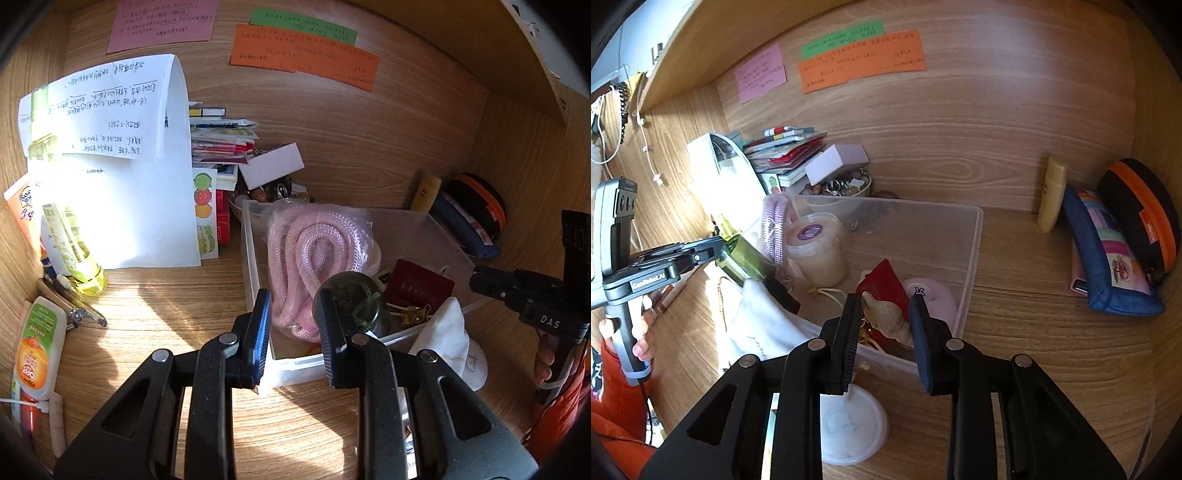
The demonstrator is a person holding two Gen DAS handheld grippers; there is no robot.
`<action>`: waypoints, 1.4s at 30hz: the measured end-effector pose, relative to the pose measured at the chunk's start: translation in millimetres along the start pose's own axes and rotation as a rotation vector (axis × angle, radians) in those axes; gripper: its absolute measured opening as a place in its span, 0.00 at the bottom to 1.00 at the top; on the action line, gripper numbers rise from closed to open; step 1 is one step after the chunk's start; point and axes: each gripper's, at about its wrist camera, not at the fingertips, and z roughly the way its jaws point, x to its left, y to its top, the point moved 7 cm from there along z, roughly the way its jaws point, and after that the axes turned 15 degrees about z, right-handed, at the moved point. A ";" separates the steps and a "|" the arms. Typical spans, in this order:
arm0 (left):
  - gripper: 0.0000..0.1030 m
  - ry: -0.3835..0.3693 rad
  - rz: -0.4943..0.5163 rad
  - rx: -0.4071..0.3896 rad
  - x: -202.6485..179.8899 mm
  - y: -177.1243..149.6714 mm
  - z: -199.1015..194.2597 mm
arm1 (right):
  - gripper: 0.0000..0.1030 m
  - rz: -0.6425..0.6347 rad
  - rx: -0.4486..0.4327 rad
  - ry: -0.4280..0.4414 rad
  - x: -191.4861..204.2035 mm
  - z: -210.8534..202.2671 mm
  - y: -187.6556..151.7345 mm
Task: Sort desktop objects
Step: 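Carry the gold beads and seashell over the clear plastic box, then open both tools to drop the beads and seashell into the box, then grasp the small blue barcode box with the left tool while the right tool grasps the white round container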
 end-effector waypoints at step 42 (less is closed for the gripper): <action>0.75 -0.076 0.083 0.018 -74.3 -21.7 -45.6 | 0.67 -0.035 0.002 -0.025 -3.3 -32.8 -52.3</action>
